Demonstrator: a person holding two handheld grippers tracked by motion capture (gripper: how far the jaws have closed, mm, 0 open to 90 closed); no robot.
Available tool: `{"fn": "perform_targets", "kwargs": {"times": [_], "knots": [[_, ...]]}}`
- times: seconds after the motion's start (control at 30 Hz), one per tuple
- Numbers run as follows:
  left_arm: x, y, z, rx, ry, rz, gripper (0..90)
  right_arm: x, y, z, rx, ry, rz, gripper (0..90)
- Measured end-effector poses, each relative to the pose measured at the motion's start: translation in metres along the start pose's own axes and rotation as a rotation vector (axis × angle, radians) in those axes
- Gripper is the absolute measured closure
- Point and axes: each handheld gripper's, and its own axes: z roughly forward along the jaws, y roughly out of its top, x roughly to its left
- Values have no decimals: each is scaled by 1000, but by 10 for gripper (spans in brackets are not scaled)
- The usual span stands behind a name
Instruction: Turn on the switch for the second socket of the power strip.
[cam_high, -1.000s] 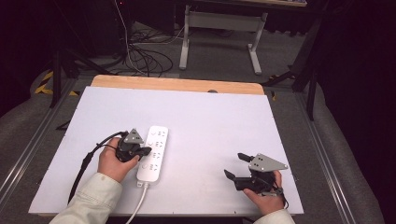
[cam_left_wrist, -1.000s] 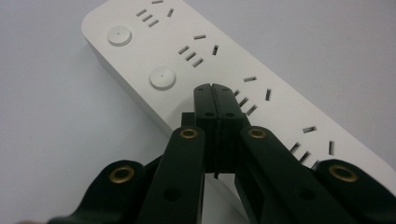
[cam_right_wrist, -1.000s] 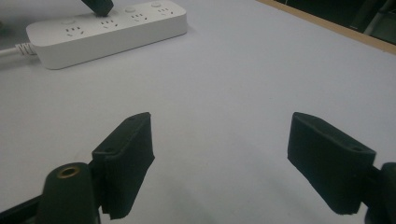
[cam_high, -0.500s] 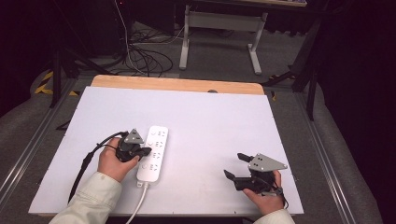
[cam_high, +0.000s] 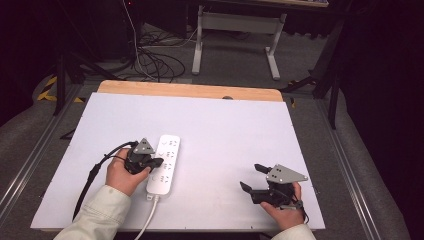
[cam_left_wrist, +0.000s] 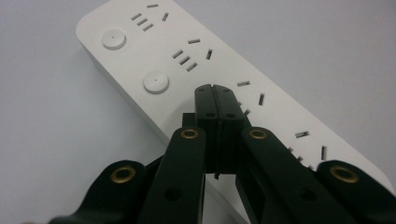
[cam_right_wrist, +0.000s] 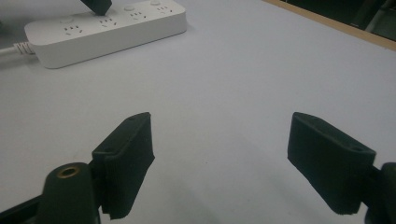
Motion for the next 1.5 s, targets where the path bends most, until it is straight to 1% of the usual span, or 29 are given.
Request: {"fn": "perform_targets", "kwargs": {"times": [0.03,0.1,0.17,0.2,0.27,0.33,0.37,0.4,0.53,0.57,0.63,0.67,0.7,0.77,0.83,0.9,1.07,1.17,1.23,1.27,1.37,1.5], "knots": [[0,0,-1,6,12,-4,900,0,0,0,0,-1,-1,232],[2,0,-5,-10,14,-9,900,0,0,0,-3,-1,2,232],[1,1,-9,-30,8,-15,900,0,0,0,-3,-2,2,232],[1,1,-11,-41,13,-13,900,0,0,0,-2,-3,2,232],[0,3,-14,-41,8,-3,899,0,0,0,0,-2,-1,232],[-1,4,-16,-47,17,4,897,0,0,0,1,-3,-2,232],[-2,4,-16,-54,21,1,895,0,0,0,-1,-2,0,232],[-2,4,-17,-53,28,10,875,0,0,0,-1,-2,1,232],[-5,7,-23,-63,23,24,880,0,0,0,-1,-4,2,232],[-6,8,-25,-72,27,32,882,0,0,0,-1,-4,2,232],[-8,10,-29,-85,20,36,883,0,0,0,-1,-3,1,232],[-9,11,-31,-90,24,39,883,0,0,0,-1,-3,0,232],[-9,11,-32,-92,16,39,881,0,0,0,-1,-2,1,232],[-10,12,-35,-93,17,45,874,0,0,0,-2,-3,2,232],[-11,13,-37,-80,20,46,857,0,0,0,-2,-3,2,232],[-13,15,-40,-72,28,61,844,0,0,0,-1,-2,1,232],[-16,17,-45,-88,24,79,836,0,0,0,-2,-3,1,232],[-16,17,-45,-83,14,72,828,0,0,0,-1,-4,1,232],[-16,17,-46,-90,9,72,817,0,0,-1,-2,-4,2,232],[-16,18,-47,-93,-4,70,812,0,0,-1,-1,-4,3,232],[-19,19,-50,-96,-1,78,794,0,0,0,-1,-4,2,232],[-19,19,-51,-105,-4,68,756,0,0,0,-2,-2,2,232]]}}
